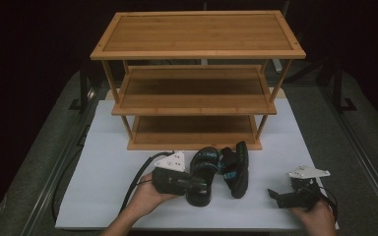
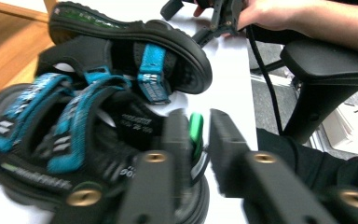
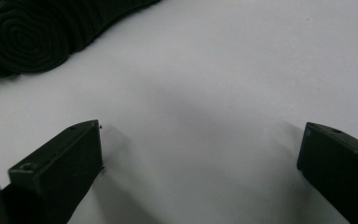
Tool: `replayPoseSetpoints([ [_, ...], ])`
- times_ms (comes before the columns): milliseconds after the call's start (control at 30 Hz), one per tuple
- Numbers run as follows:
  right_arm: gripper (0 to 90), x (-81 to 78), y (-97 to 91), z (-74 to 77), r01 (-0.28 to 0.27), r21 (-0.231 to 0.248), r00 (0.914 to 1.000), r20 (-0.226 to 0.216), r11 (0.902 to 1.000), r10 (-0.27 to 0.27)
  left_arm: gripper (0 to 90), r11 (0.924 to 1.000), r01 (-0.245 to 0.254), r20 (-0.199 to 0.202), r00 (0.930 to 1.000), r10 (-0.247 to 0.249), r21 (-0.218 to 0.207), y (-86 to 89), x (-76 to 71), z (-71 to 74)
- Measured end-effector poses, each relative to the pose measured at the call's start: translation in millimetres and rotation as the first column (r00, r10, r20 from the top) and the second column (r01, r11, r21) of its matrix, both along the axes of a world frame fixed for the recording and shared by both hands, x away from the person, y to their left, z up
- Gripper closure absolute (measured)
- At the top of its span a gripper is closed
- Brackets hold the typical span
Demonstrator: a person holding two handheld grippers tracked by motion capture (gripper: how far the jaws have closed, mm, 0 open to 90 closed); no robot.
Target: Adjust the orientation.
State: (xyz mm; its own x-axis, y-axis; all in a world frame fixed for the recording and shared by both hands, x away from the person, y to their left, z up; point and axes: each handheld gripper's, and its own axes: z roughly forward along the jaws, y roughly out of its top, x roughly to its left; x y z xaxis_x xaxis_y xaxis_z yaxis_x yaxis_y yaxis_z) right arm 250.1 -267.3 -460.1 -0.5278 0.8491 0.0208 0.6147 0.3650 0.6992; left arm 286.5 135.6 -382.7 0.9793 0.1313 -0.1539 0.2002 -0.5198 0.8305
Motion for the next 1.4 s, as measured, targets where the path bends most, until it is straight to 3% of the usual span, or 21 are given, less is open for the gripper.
replayPoseSetpoints([
  [33, 0.0, 0.0, 0.0, 0.0, 0.000, 0.000, 1.0000, 0.000, 1.0000, 0.000, 63.6, 0.9998, -0.009, 0.005, 0.9999, 0.009, -0.019, 1.5, 4.3, 4.1],
  [167, 0.0, 0.0, 0.0, -0.1, 0.001, 0.002, 1.0000, 0.001, 1.0000, -0.001, 58.4, 0.9991, -0.040, 0.031, 0.9987, 0.040, -0.014, -0.7, 16.4, 9.6],
  [233, 0.0, 0.0, 0.0, -0.1, 0.001, 0.002, 1.0000, 0.001, 1.0000, -0.001, 53.3, 0.9988, -0.045, 0.040, 0.9982, 0.044, 0.018, -6.8, 31.4, 8.6],
  [333, 0.0, 0.0, 0.0, -0.1, 0.000, 0.003, 1.0000, 0.001, 1.0000, 0.000, 49.5, 0.9982, -0.047, 0.028, 0.9986, 0.046, 0.037, -12.1, 42.8, 4.7],
  [533, 0.0, -0.1, -0.1, -0.2, 0.001, 0.003, 1.0000, 0.002, 1.0000, -0.001, 52.6, 0.9971, -0.022, 0.004, 0.9998, 0.022, 0.073, -24.3, 61.6, -11.5],
  [567, 0.0, 0.0, -0.1, -0.2, 0.001, 0.003, 1.0000, 0.002, 1.0000, -0.001, 55.9, 0.9971, 0.001, -0.028, 0.9996, 0.001, 0.076, -25.0, 66.0, -17.6],
  [600, 0.0, 0.0, -0.1, -0.2, 0.001, 0.003, 1.0000, 0.002, 1.0000, -0.001, 58.3, 0.9971, 0.001, -0.028, 0.9996, 0.001, 0.076, -25.0, 66.0, -17.6],
  [633, 0.0, 0.0, -0.1, -0.2, 0.001, 0.003, 1.0000, 0.002, 1.0000, -0.001, 63.4, 0.9974, 0.025, -0.054, 0.9983, -0.022, 0.067, -25.0, 68.4, -21.8],
  [700, 0.0, -0.1, -0.1, -0.2, 0.001, 0.003, 1.0000, 0.002, 1.0000, -0.001, 68.0, 0.9970, 0.022, -0.043, 0.9989, -0.019, 0.074, -25.3, 68.3, -22.3],
  [933, 0.0, 0.0, -0.1, -0.2, 0.001, 0.004, 1.0000, 0.001, 1.0000, -0.001, 69.7, 0.9951, 0.012, -0.009, 0.9999, -0.011, 0.098, -13.8, 66.1, -12.9],
  [1167, 0.0, 0.0, 0.0, -0.2, 0.001, 0.003, 1.0000, 0.001, 1.0000, -0.001, 69.8, 0.9950, -0.048, 0.005, 0.9988, 0.048, 0.087, 14.7, 59.9, -5.8],
  [1200, 0.0, 0.0, 0.0, -0.2, 0.000, 0.003, 1.0000, 0.001, 1.0000, 0.000, 69.8, 0.9934, -0.074, 0.003, 0.9973, 0.074, 0.088, 24.1, 59.4, -7.3],
  [1333, 0.0, 0.1, 0.0, -0.2, 0.000, 0.003, 1.0000, 0.000, 1.0000, 0.000, 69.7, 0.9904, -0.094, -0.001, 0.9955, 0.095, 0.101, 36.4, 60.7, -11.2],
  [1400, 0.0, 0.1, 0.0, -0.2, 0.000, 0.002, 1.0000, 0.000, 1.0000, 0.000, 69.6, 0.9916, -0.102, -0.015, 0.9945, 0.104, 0.079, 43.4, 61.1, -14.6],
])
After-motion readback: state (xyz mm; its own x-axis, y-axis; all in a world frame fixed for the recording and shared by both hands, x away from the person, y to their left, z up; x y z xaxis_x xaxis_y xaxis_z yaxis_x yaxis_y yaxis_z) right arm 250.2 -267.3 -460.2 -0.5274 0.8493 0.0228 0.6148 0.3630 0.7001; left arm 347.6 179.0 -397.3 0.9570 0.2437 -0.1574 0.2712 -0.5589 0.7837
